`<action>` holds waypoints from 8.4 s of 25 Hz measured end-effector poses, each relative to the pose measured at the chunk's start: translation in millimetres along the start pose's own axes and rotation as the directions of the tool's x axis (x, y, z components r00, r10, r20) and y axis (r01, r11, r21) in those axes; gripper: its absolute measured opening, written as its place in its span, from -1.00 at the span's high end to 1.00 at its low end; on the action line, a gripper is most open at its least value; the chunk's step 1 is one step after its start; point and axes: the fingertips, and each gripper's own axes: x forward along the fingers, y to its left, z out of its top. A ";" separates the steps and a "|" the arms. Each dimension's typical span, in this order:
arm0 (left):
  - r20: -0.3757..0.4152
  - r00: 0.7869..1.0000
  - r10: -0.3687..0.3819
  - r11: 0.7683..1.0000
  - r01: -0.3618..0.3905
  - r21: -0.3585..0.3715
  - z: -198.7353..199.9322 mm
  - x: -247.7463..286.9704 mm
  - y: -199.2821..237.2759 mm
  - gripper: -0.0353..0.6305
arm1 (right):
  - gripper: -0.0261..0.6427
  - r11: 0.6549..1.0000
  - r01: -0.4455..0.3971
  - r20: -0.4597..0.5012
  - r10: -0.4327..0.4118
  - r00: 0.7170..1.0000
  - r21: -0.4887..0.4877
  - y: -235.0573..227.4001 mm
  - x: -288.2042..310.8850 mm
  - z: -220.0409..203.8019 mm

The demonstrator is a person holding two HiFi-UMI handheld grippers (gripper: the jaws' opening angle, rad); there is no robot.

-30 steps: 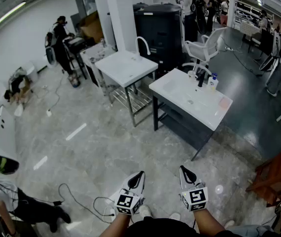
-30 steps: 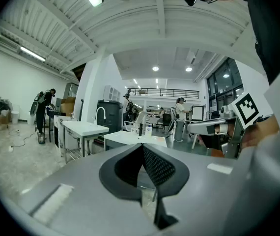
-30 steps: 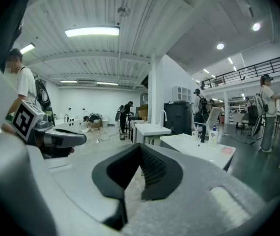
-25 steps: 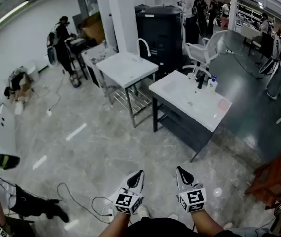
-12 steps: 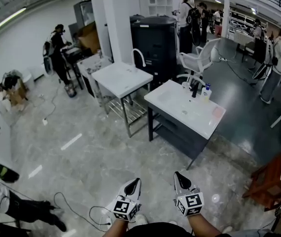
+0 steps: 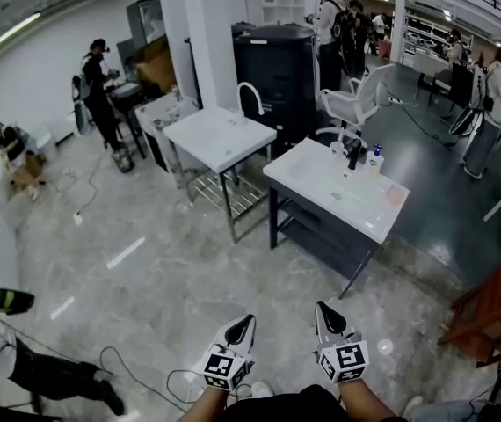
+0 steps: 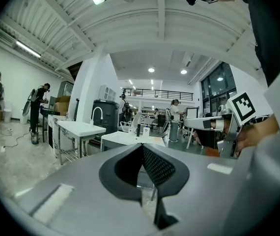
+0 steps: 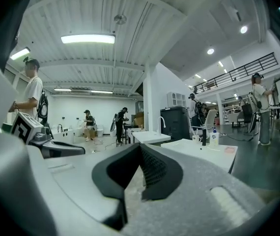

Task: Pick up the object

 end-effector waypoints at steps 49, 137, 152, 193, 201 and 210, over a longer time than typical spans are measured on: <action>-0.038 0.999 -0.016 0.999 0.017 0.043 32.7 294.1 77.3 0.84 | 0.91 1.000 -0.021 -0.018 0.021 1.000 0.009 -200.8 223.9 20.9; -0.332 0.740 -0.585 0.775 0.630 0.039 13.9 767.4 -2.9 0.84 | -0.02 0.583 0.806 -0.500 -0.670 0.548 0.102 -627.4 270.6 -143.1; -0.369 0.740 -0.562 0.794 0.608 0.011 -5.8 776.1 -9.7 0.84 | -0.50 0.525 0.849 -0.639 -0.630 0.441 0.068 -679.2 279.0 -207.2; -0.296 0.763 -0.575 0.797 0.604 0.012 19.5 728.1 11.9 0.84 | -0.35 0.586 0.806 -0.409 -0.757 0.509 -0.081 -638.6 283.4 -67.0; -0.236 0.762 -0.603 0.780 0.625 0.021 42.9 721.7 9.1 0.84 | -0.35 0.580 0.807 -0.290 -0.796 0.532 -0.111 -613.0 277.3 -3.1; -0.192 0.762 -0.619 0.772 0.635 0.034 53.2 721.6 17.1 0.84 | -0.35 0.575 0.811 -0.242 -0.806 0.540 -0.106 -592.8 284.5 14.3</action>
